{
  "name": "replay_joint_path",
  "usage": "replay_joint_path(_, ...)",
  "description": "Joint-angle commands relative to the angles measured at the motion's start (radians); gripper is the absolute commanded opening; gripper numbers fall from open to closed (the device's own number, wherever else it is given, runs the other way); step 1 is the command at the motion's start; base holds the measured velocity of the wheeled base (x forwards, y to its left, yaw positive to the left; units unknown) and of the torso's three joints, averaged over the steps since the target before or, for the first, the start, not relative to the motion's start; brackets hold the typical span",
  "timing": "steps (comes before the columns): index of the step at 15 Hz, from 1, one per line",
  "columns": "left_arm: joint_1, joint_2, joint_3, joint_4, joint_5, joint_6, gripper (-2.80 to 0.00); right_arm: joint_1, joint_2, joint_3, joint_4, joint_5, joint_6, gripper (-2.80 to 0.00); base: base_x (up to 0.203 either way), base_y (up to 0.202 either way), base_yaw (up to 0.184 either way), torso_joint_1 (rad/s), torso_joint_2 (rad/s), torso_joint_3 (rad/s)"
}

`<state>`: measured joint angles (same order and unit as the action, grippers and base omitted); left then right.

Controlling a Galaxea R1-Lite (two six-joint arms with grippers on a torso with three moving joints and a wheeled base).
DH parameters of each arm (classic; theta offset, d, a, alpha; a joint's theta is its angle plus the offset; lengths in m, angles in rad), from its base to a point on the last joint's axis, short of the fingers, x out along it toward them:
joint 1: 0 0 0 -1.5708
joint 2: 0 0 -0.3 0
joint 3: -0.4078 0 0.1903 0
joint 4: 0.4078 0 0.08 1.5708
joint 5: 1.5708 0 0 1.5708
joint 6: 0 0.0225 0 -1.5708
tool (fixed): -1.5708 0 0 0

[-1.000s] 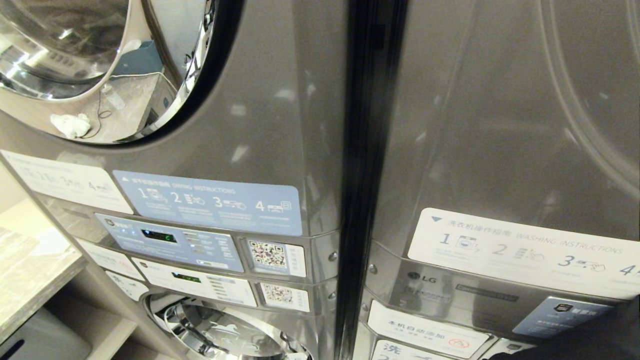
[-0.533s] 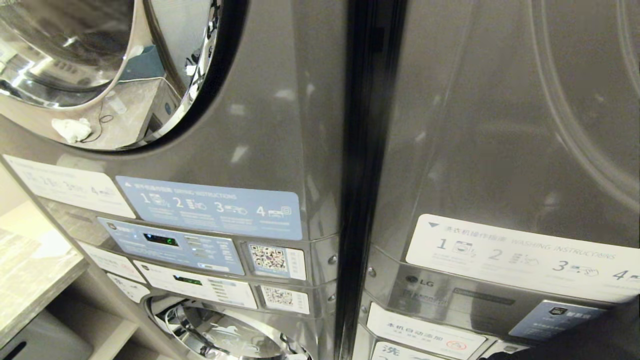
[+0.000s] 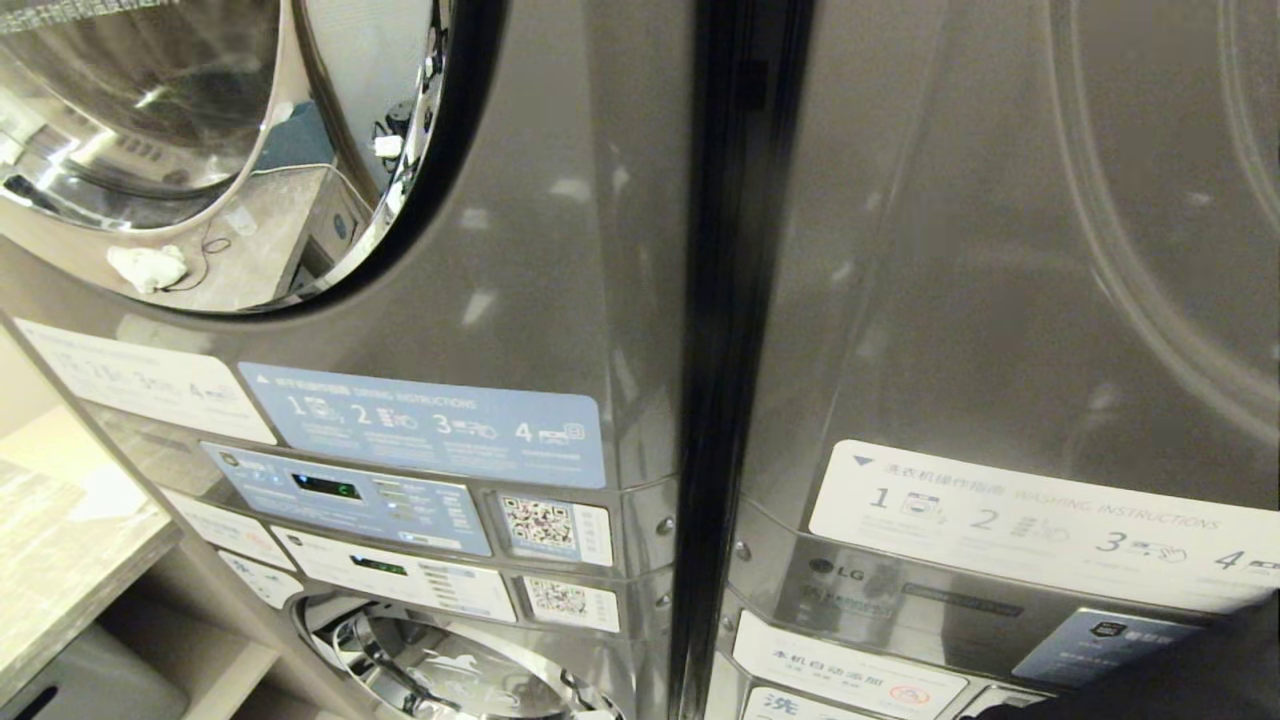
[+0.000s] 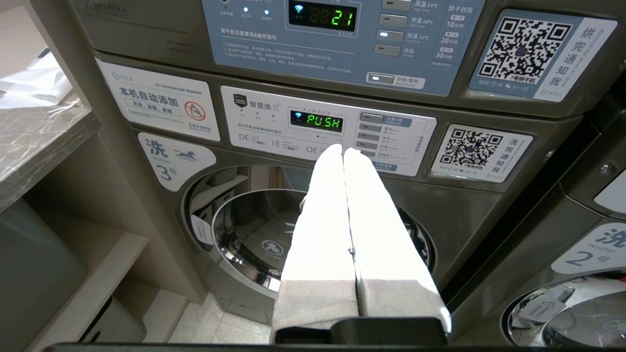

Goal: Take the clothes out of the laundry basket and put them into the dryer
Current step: Put the clothes in the dryer

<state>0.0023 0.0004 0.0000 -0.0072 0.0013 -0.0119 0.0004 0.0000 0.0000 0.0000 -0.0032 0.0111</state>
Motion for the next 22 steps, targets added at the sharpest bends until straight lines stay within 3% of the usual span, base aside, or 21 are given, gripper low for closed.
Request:
replay_joint_path(1, 0.001, 0.000, 0.002, 0.000, 0.000, 0.000, -2.80, 0.000, 0.002, 0.001, 0.000, 0.000, 0.000, -2.80, 0.000, 0.000, 0.000, 0.055, -0.10, -0.047)
replay_joint_path(22, 0.001, 0.000, 0.002, 0.000, 0.000, 0.000, -2.80, 0.000, 0.002, 0.002, 0.000, 0.000, -0.002, -2.80, 0.000, 0.000, 0.000, 0.061, -0.12, -0.060)
